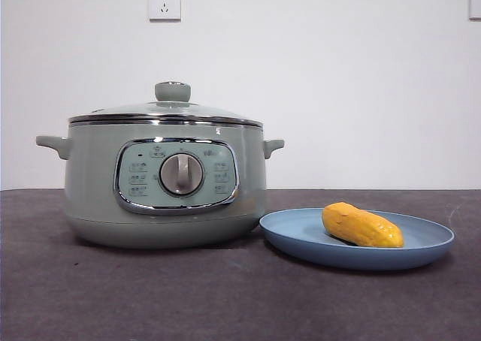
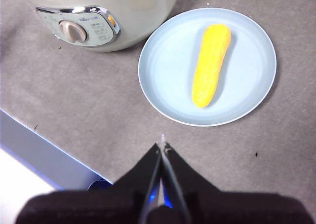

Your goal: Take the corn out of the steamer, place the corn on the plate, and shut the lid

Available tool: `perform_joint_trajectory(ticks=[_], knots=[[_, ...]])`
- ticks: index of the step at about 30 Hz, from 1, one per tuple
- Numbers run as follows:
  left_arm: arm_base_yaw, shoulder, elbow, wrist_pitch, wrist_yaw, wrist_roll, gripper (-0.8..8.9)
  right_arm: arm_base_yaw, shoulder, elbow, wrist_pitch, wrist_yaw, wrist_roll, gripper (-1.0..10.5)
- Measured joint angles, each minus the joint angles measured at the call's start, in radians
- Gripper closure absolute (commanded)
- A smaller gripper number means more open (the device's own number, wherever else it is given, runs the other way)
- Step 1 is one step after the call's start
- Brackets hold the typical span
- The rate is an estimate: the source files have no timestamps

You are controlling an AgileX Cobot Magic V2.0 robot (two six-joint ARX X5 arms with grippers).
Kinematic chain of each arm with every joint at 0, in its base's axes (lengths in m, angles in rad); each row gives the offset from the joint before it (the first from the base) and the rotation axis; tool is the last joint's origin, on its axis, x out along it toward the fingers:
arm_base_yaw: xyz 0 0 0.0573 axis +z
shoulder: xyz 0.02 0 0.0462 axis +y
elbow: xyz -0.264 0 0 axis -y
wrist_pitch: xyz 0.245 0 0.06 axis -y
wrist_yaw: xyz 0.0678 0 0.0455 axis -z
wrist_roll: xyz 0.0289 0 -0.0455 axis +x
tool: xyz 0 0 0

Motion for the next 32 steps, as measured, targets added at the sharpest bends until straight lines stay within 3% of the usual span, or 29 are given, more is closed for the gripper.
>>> perform_joint_trajectory(ticks=[25, 32], knots=[[0.000, 0.000, 0.000, 0.001, -0.002, -0.026, 8.17, 0.000, 0.000, 0.000, 0.000, 0.000, 0.000, 9.5], [0.000, 0.000, 0.000, 0.000, -0.003, -0.026, 8.17, -0.064, -0.064, -0.003, 0.074, 0.000, -0.059, 9.5]])
